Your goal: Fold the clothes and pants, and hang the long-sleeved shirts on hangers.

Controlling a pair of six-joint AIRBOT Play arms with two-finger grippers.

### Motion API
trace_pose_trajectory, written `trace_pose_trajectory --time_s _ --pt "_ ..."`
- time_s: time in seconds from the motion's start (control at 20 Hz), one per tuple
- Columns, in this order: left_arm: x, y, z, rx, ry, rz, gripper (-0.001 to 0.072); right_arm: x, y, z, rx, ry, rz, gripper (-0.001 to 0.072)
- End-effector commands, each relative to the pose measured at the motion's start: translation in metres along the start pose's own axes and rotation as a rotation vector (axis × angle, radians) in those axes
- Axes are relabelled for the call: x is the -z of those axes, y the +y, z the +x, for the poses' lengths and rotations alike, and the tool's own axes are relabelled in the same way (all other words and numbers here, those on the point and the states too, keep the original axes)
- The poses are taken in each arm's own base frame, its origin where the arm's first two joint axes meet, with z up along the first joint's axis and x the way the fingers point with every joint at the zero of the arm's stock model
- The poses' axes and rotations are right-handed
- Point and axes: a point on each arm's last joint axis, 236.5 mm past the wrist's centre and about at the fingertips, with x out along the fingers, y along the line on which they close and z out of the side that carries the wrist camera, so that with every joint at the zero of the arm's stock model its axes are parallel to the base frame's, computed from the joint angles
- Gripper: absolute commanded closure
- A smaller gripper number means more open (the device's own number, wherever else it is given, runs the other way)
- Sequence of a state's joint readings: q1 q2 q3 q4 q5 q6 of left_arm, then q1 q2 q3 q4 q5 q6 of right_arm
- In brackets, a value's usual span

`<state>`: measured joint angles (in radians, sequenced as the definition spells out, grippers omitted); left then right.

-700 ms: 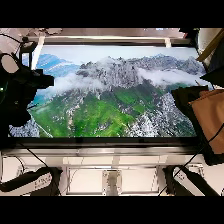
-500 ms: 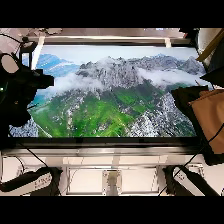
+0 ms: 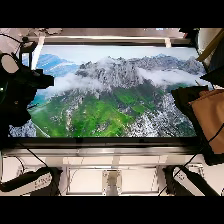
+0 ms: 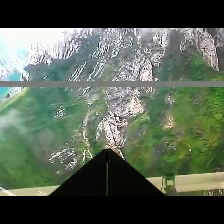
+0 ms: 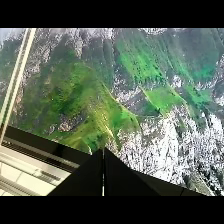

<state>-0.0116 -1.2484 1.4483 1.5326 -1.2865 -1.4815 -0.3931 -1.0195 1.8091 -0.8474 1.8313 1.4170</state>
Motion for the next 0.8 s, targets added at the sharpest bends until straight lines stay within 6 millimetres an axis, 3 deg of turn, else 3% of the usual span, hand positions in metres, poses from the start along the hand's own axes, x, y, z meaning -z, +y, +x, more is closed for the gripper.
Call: trace_pose_trajectory --time_s 0.0,0.1,0.15,0.2,0.25,0.4,0.6,0.75 --pt "-0.01 0.003 0.005 -0.012 -0.036 0.006 0.0676 -0.007 0.0 0.0 0.004 -0.029 -0.002 0.0703" --pt "-0.018 0.025 0.014 -0.099 -0.051 0.036 0.0668 -0.016 -0.002 -0.001 0.01 -0.066 -0.001 0.0703" --pt "-0.02 0.042 0.021 -0.171 -0.047 0.068 0.0514 -0.019 -0.003 -0.001 0.012 -0.081 -0.001 0.0703" --pt "-0.021 0.06 0.026 -0.243 -0.033 0.097 0.0214 -0.022 -0.003 0.0 0.013 -0.09 -0.001 0.0703" --pt "-0.021 0.082 0.033 -0.318 -0.016 0.118 -0.0004 -0.023 -0.004 0.0 0.012 -0.093 0.001 0.0703" --pt "-0.009 0.143 0.068 -0.421 0.04 0.036 0.0011 -0.024 -0.008 0.004 0.008 -0.083 0.013 0.0703" --pt "0.034 0.229 0.103 -0.531 0.158 -0.057 0.001 -0.024 -0.02 0.019 -0.009 -0.053 0.051 0.0703" --pt "0.047 0.267 0.117 -0.568 0.161 -0.077 0.0009 -0.033 -0.037 0.043 -0.027 -0.064 0.108 0.0703"
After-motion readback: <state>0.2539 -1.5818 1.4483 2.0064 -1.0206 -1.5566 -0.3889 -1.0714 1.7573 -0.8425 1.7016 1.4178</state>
